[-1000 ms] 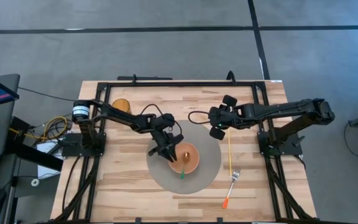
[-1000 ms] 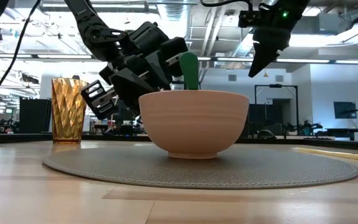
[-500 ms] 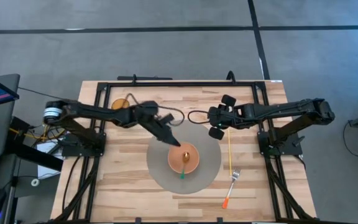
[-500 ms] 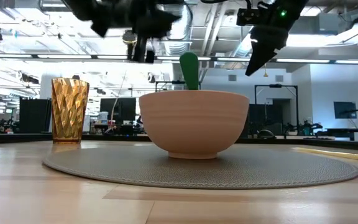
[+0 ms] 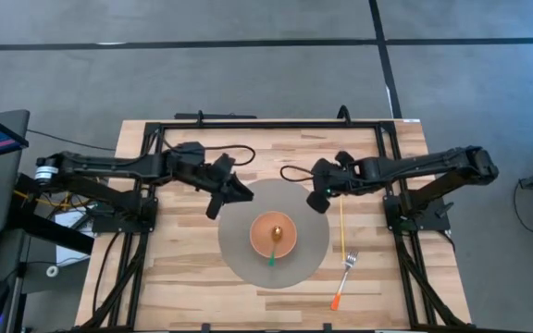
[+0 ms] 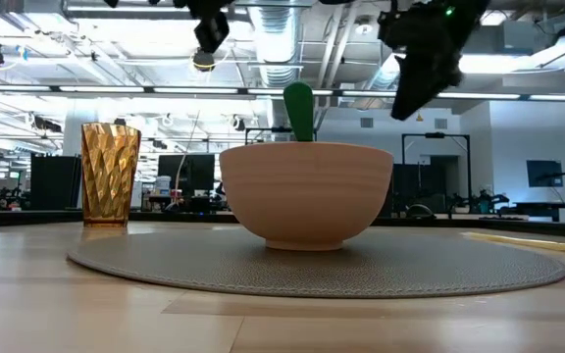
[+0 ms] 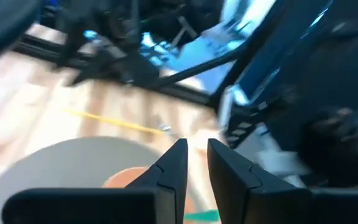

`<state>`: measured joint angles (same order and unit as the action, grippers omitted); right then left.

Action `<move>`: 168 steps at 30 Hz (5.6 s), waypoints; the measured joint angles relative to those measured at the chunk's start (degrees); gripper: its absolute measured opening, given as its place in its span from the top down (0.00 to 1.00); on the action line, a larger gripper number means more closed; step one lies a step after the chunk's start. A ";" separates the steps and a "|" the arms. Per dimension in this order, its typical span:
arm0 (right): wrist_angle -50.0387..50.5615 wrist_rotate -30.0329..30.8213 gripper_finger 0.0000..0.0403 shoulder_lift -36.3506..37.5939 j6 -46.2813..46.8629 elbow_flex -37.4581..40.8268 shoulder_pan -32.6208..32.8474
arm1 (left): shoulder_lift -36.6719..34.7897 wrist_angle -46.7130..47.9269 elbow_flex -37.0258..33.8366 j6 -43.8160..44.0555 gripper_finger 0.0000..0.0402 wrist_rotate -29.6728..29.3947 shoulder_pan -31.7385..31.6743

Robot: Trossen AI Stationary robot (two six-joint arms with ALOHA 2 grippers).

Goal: Pick & Place Utensil
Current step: Put the orange fork into the pink bowl

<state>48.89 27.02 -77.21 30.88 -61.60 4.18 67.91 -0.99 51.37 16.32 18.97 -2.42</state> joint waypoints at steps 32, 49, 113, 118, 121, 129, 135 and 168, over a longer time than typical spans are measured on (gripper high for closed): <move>-3.59 -22.63 0.67 -14.74 99.70 -0.04 40.39 | -0.49 2.56 -0.02 -13.12 0.87 -14.97 -1.31; -15.91 -23.01 0.69 -23.71 103.75 -0.07 41.12 | -0.49 -17.32 -0.02 -22.70 0.87 -17.51 -6.80; -13.54 -27.01 0.75 -24.94 104.62 7.04 41.93 | -0.47 -17.93 -0.02 -21.39 0.87 -17.46 -5.66; -13.15 -26.48 0.75 -24.94 102.28 7.04 41.92 | -0.47 -17.93 -0.03 -21.39 0.87 -17.45 -5.66; -13.38 -24.22 0.78 -24.92 99.95 7.12 41.83 | -0.47 -17.93 -0.04 -21.41 0.87 -17.45 -5.66; -12.71 -24.27 0.98 -24.85 99.07 7.21 42.45 | -0.47 -18.02 -0.04 -21.41 0.87 -17.45 -5.66; -9.41 -27.45 0.96 -24.17 100.03 5.20 43.51 | -0.47 -18.09 -0.04 -21.93 0.87 -17.46 -5.66; -25.61 -52.68 0.98 -11.56 27.98 -0.79 2.14 | -0.44 -18.36 -0.04 -22.08 0.87 -17.48 -7.40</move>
<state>23.28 -25.66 -88.77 58.85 -62.39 6.32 67.46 -19.35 51.33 -5.76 1.49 -9.81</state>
